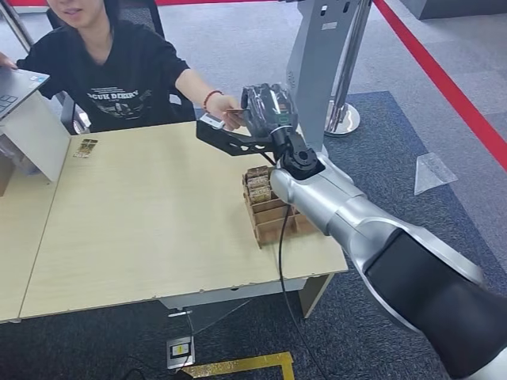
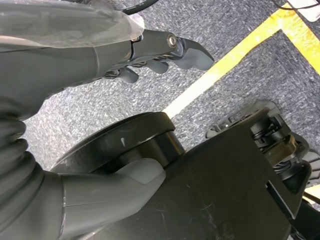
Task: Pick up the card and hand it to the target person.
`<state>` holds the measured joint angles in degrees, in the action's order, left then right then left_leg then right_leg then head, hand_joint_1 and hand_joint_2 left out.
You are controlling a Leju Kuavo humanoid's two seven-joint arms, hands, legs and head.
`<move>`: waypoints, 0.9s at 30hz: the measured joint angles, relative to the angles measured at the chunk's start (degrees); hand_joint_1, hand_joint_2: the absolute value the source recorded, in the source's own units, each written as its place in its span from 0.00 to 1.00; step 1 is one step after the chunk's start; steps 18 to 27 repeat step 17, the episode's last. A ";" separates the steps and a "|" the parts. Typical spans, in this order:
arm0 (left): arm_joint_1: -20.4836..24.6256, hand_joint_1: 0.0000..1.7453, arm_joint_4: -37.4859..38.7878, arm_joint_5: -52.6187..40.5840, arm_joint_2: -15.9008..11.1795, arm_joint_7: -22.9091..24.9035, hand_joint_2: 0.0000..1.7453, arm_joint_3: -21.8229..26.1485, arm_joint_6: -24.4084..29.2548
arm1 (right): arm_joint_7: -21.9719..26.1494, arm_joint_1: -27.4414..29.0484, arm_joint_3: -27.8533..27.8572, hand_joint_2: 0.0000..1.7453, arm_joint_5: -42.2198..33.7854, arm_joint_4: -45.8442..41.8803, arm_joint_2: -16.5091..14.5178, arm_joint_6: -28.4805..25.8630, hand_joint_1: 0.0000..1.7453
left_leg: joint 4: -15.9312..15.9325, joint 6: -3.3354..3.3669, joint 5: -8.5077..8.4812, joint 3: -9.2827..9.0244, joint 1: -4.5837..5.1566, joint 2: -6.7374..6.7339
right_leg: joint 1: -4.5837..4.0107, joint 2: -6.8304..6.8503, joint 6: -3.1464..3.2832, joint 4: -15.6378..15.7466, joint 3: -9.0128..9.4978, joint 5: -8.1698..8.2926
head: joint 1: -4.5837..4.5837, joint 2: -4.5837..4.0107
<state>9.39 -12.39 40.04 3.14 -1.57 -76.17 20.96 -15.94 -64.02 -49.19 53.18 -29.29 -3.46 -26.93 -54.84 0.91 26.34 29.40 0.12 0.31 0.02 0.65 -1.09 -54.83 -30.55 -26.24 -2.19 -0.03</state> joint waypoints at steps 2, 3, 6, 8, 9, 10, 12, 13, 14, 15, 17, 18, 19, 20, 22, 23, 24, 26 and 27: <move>-0.04 0.00 0.00 0.01 -0.02 0.02 1.00 0.00 0.00 | 0.13 0.00 -0.07 1.00 -0.01 0.67 -0.44 0.16 1.00 | 0.00 0.00 0.00 0.00 0.00 0.00 | 0.00 0.01 0.00 0.00 0.00 0.00 | 0.00 0.01; -0.07 0.00 0.00 0.01 -0.03 0.04 1.00 0.00 0.00 | 0.21 0.00 -0.10 1.00 -0.01 0.92 -0.61 0.26 1.00 | 0.00 0.00 0.00 0.00 0.00 0.00 | 0.00 0.01 0.00 0.00 0.00 0.00 | 0.00 0.01; -0.14 0.00 0.00 0.01 -0.06 0.06 1.00 0.00 0.00 | 0.81 -0.03 -0.16 1.00 -0.28 1.52 -0.93 0.89 0.55 | 0.00 0.00 0.00 0.00 0.00 0.00 | 0.00 0.01 0.00 0.00 0.00 0.00 | 0.00 0.00; -0.15 0.00 0.00 0.01 -0.08 0.03 1.00 -0.01 0.00 | 1.64 -0.05 -0.17 1.00 -0.96 1.81 -1.03 1.68 0.10 | 0.00 0.00 0.00 0.00 0.00 0.00 | -0.01 0.01 0.00 0.00 0.00 0.00 | 0.00 0.00; -0.15 0.00 0.00 0.01 -0.10 0.01 1.00 -0.02 0.00 | 2.12 -0.05 -0.18 1.00 -1.35 1.93 -1.07 2.07 0.06 | 0.00 0.00 0.00 0.00 0.00 0.00 | -0.01 0.01 0.00 0.00 0.00 0.00 | 0.00 0.01; -0.15 0.00 0.00 0.01 -0.12 -0.02 1.00 -0.03 0.00 | 2.63 -0.06 -0.18 1.00 -1.61 2.03 -1.10 2.34 0.05 | 0.00 0.00 0.00 0.00 0.00 0.00 | -0.01 0.01 0.00 0.00 0.00 0.00 | 0.01 0.01; -0.15 0.00 0.00 0.10 -0.17 -0.21 1.00 -0.06 0.03 | 4.16 -0.06 -0.18 1.00 -2.06 2.11 -1.09 2.57 0.00 | 0.00 0.00 0.00 -0.01 0.00 -0.01 | 0.00 -0.02 0.00 0.00 -0.01 0.00 | 0.01 0.01; -0.14 0.00 0.00 0.22 -0.19 -0.40 1.00 -0.07 0.07 | 5.11 -0.05 -0.17 1.00 -2.31 2.05 -1.00 2.60 0.00 | -0.01 0.00 0.00 -0.02 0.00 -0.02 | 0.00 -0.03 0.00 0.00 -0.01 0.00 | 0.01 0.01; -0.12 0.00 0.00 0.40 -0.20 -0.66 1.00 -0.07 0.10 | 6.14 -0.04 -0.16 1.00 -2.71 1.89 -0.83 2.62 0.00 | -0.01 0.00 0.00 -0.03 0.00 -0.03 | 0.00 -0.03 0.00 0.01 -0.02 0.00 | 0.01 0.01; -0.11 0.00 0.00 0.62 -0.22 -0.88 1.00 -0.07 0.15 | 7.13 0.01 -0.13 1.00 -3.19 1.56 -0.52 2.64 0.00 | -0.02 0.00 0.00 -0.03 0.00 -0.03 | 0.00 -0.03 0.00 0.01 -0.02 0.00 | 0.01 0.01; -0.11 0.00 0.00 0.99 -0.25 -1.18 1.00 -0.07 0.23 | 8.39 0.18 -0.02 1.00 -4.01 0.68 0.16 2.80 0.00 | -0.02 0.00 0.00 -0.04 0.00 -0.02 | 0.00 -0.02 0.00 0.02 -0.01 0.00 | 0.01 0.01; -0.11 0.00 0.00 0.99 -0.25 -1.18 1.00 -0.07 0.23 | 8.39 0.18 -0.02 1.00 -4.01 0.68 0.16 2.80 0.00 | -0.02 0.00 0.00 -0.04 0.00 -0.02 | 0.00 -0.02 0.00 0.02 -0.01 0.00 | 0.01 0.01; -0.11 0.00 0.00 0.99 -0.25 -1.18 1.00 -0.07 0.23 | 8.39 0.18 -0.02 1.00 -4.01 0.68 0.16 2.80 0.00 | -0.02 0.00 0.00 -0.04 0.00 -0.02 | 0.00 -0.02 0.00 0.02 -0.01 0.00 | 0.01 0.01; -0.11 0.00 0.00 0.99 -0.25 -1.18 1.00 -0.07 0.23 | 8.39 0.18 -0.02 1.00 -4.01 0.68 0.16 2.80 0.00 | -0.02 0.00 0.00 -0.04 0.00 -0.02 | 0.00 -0.02 0.00 0.02 -0.01 0.00 | 0.01 0.01; -0.11 0.00 0.00 0.99 -0.25 -1.18 1.00 -0.07 0.23 | 8.39 0.18 -0.02 1.00 -4.01 0.68 0.16 2.80 0.00 | -0.02 0.00 0.00 -0.04 0.00 -0.02 | 0.00 -0.02 0.00 0.02 -0.01 0.00 | 0.01 0.01; -0.11 0.00 0.00 0.99 -0.25 -1.18 1.00 -0.07 0.23 | 8.39 0.18 -0.02 1.00 -4.01 0.68 0.16 2.80 0.00 | -0.02 0.00 0.00 -0.04 0.00 -0.02 | 0.00 -0.02 0.00 0.02 -0.01 0.00 | 0.01 0.01; -0.11 0.00 0.00 0.99 -0.25 -1.18 1.00 -0.07 0.23 | 8.39 0.18 -0.02 1.00 -4.01 0.68 0.16 2.80 0.00 | -0.02 0.00 0.00 -0.04 0.00 -0.02 | 0.00 -0.02 0.00 0.02 -0.01 0.00 | 0.01 0.01; -0.11 0.00 0.00 0.99 -0.25 -1.18 1.00 -0.07 0.23 | 8.39 0.18 -0.02 1.00 -4.01 0.68 0.16 2.80 0.00 | -0.02 0.00 0.00 -0.04 0.00 -0.02 | 0.00 -0.02 0.00 0.02 -0.01 0.00 | 0.01 0.01; -0.11 0.00 0.00 0.99 -0.25 -1.18 1.00 -0.07 0.23 | 8.39 0.18 -0.02 1.00 -4.01 0.68 0.16 2.80 0.00 | -0.02 0.00 0.00 -0.04 0.00 -0.02 | 0.00 -0.02 0.00 0.02 -0.01 0.00 | 0.01 0.01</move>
